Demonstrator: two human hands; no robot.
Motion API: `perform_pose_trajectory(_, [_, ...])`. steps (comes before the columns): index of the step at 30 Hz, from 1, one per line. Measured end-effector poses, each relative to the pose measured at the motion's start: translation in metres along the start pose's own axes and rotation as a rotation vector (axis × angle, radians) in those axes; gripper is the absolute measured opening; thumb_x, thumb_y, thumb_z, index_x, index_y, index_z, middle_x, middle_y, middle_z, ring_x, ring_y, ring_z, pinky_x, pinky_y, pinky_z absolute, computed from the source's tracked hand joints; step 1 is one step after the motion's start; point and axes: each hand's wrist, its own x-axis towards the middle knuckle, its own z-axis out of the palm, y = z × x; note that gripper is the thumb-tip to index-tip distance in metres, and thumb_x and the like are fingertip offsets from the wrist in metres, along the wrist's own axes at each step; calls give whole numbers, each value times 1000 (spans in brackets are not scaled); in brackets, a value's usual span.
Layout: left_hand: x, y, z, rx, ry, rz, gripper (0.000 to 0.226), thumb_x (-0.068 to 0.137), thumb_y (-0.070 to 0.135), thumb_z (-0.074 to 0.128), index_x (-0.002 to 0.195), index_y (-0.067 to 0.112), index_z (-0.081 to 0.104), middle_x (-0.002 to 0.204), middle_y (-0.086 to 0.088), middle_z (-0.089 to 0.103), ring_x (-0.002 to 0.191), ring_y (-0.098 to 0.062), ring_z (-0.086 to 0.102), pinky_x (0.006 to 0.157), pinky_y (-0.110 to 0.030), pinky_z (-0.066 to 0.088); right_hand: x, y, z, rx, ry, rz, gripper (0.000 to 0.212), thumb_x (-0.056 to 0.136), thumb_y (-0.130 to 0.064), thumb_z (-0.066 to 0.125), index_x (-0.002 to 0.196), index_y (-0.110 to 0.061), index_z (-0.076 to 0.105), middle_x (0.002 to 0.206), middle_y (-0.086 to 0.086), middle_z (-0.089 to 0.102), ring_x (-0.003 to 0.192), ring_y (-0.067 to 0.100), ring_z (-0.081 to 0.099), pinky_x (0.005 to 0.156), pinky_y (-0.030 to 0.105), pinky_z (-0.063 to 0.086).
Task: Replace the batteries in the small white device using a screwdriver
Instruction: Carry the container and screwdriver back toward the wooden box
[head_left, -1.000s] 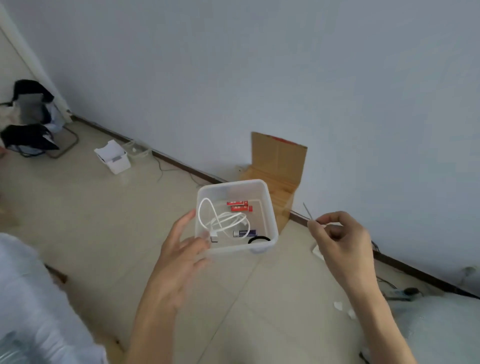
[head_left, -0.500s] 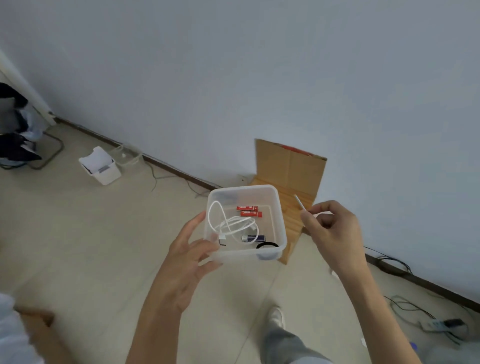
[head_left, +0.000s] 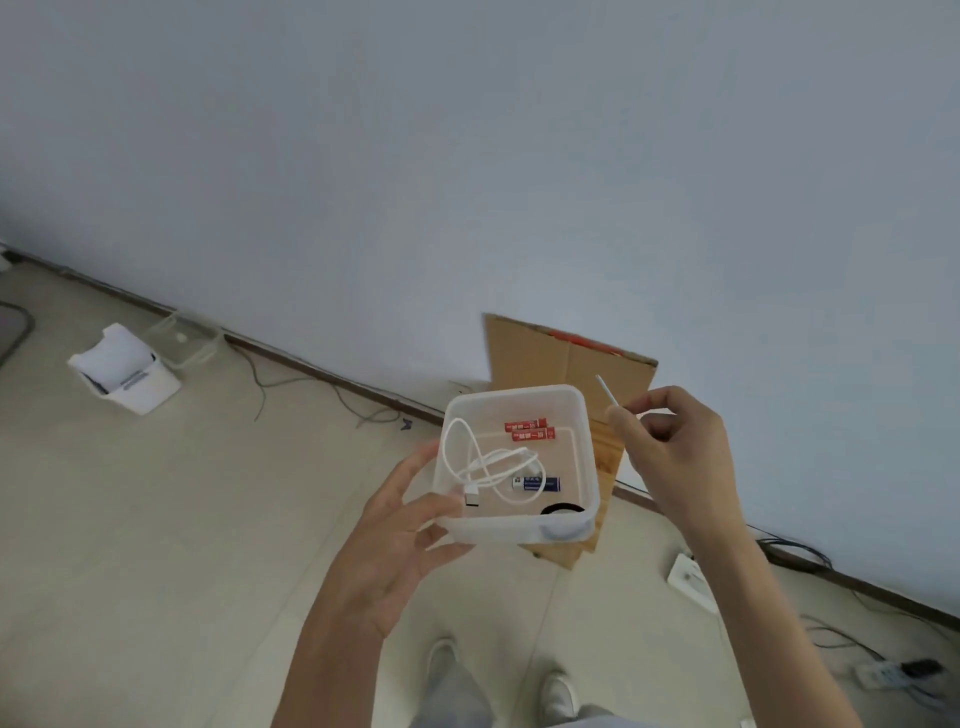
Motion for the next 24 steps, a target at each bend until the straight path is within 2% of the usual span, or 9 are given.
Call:
perform_pose_trajectory(2, [27,13,-2,27,-38,-31,58,90,7,80,135,42,72,126,-16,77,119,-38,75,96,-49,62,18,-1,10,9,36,24,12,97,-23,76,91,-16,68,53,10,52,52,21,36,57,27,36])
perform_pose_trajectory(4, [55,27,-5,70,-87,-43,57,92,7,79,135,43,72,126,-17,78,119,-38,75,93,-44,59,35,-2,22,8,86,39,11,97,-22,75,91,-16,69,59,24,55,54,23,38,58,28,38])
perform_pose_trajectory(6, [86,41,-11,124,-127,-51,56,94,7,77,135,45,71,127,-15,78,120,-37,74,94,-42,56,51,-2,35,8,142,68,10,96,-22,75,91,-16,69,65,28,58,55,23,39,59,29,38])
perform_pose_trajectory(8, [117,57,-20,177,-167,-64,56,96,6,75,137,45,70,127,-11,79,120,-34,74,94,-40,55,62,1,49,13,204,107,10,97,-22,75,92,-16,68,60,23,57,53,22,40,58,30,39])
perform_pose_trajectory(12, [179,89,-40,240,-219,-71,58,97,0,72,139,39,67,124,-9,80,118,-34,74,93,-40,57,78,7,79,26,314,169,12,99,-22,74,93,-15,67,53,2,52,48,15,37,53,28,37])
perform_pose_trajectory(15, [229,101,-51,262,-234,-66,61,96,-4,71,142,35,65,123,-8,81,110,-27,78,88,-36,57,89,16,105,13,417,203,13,100,-21,73,93,-14,65,48,-7,47,42,8,34,45,17,33])
perform_pose_trajectory(17, [260,100,-56,261,-226,-52,64,95,-5,71,144,35,64,125,-11,79,108,-19,77,95,-36,55,94,24,122,-10,472,218,12,101,-23,72,94,-17,64,50,-4,46,44,9,33,47,20,33])
perform_pose_trajectory(20, [299,88,-57,268,-220,-35,70,93,-5,73,147,38,62,128,-12,78,119,-18,74,112,-41,50,104,44,145,-55,519,223,11,101,-25,72,96,-19,64,54,5,46,49,13,34,52,28,35])
perform_pose_trajectory(24, [345,62,-54,265,-236,-32,69,92,-9,72,146,33,62,128,-11,78,124,-21,73,106,-36,51,119,85,174,-119,551,241,11,101,-26,71,99,-19,63,60,17,55,49,13,36,50,24,33])
